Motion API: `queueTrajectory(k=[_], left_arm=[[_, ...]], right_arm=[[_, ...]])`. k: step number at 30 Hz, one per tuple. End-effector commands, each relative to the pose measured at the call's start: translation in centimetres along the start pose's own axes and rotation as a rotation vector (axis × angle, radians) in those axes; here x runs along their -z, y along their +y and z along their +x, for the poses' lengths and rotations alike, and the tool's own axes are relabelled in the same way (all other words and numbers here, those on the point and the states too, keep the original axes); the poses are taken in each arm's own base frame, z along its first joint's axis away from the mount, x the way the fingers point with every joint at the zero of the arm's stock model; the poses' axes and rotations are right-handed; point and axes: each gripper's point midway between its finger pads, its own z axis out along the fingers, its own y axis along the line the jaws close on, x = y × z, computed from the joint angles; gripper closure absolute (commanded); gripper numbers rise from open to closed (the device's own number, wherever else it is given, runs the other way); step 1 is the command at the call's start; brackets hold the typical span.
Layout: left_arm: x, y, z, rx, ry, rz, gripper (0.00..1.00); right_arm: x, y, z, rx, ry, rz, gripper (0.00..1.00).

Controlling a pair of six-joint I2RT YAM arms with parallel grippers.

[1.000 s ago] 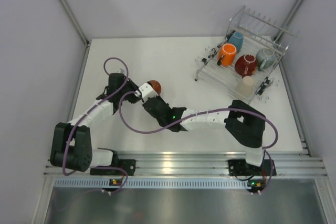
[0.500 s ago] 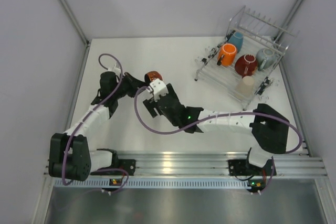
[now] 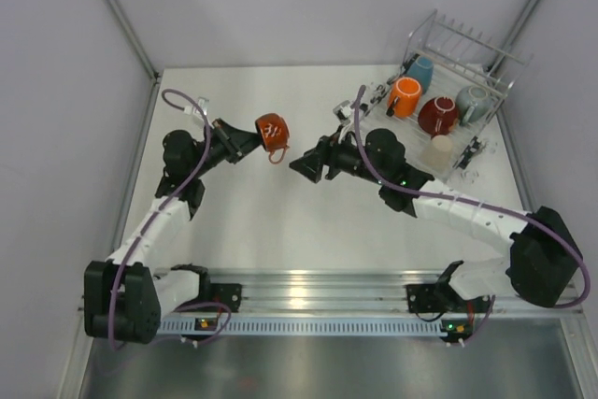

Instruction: Load the cups into the dish rack

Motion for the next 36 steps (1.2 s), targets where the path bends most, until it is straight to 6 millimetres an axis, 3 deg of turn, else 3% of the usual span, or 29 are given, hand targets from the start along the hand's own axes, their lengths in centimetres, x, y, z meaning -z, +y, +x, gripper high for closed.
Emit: queueTrajectory(k=[1,3,9,19,24,28,36], left_arm=[[1.5,-6.1,-1.7,-0.117,-0.081,0.223,1.0],[2.2,-7.5,-1.6,-0.141,-0.098,0.281,1.0],[3.2,-8.4,-1.3,-0.165,-0.126,0.318,1.0],[3.5,-8.4,-0.8,-0.159,-0.12,0.335,1.0],[3.7,-8.5,-0.6,-0.17,-0.126,0.346,1.0],[3.7,-8.6,-0.5,-0.166,-0.124,0.357,1.0],[3.9,-8.6,-0.3,-0.172,-0.13,0.364,1.0]], right_arm=[[0.9,5.5,-1.8,-0.11,0.012,-0.303,0.35],[1.0,6.7,-2.3,-0.15,0.014,-0.367,0.35],[0.9,9.3,-3.7,-0.247,-0.019,-0.548,0.39],[-0.9,10.3,-5.0,-0.315,-0.043,-0.623,0.53],[-1.2,11.2,-5.6,-0.341,-0.063,-0.664,0.54],[-1.9,11.4,-5.2,-0.357,-0.047,-0.655,0.6],[-2.4,11.0,-5.2,-0.41,-0.065,-0.633,0.92]])
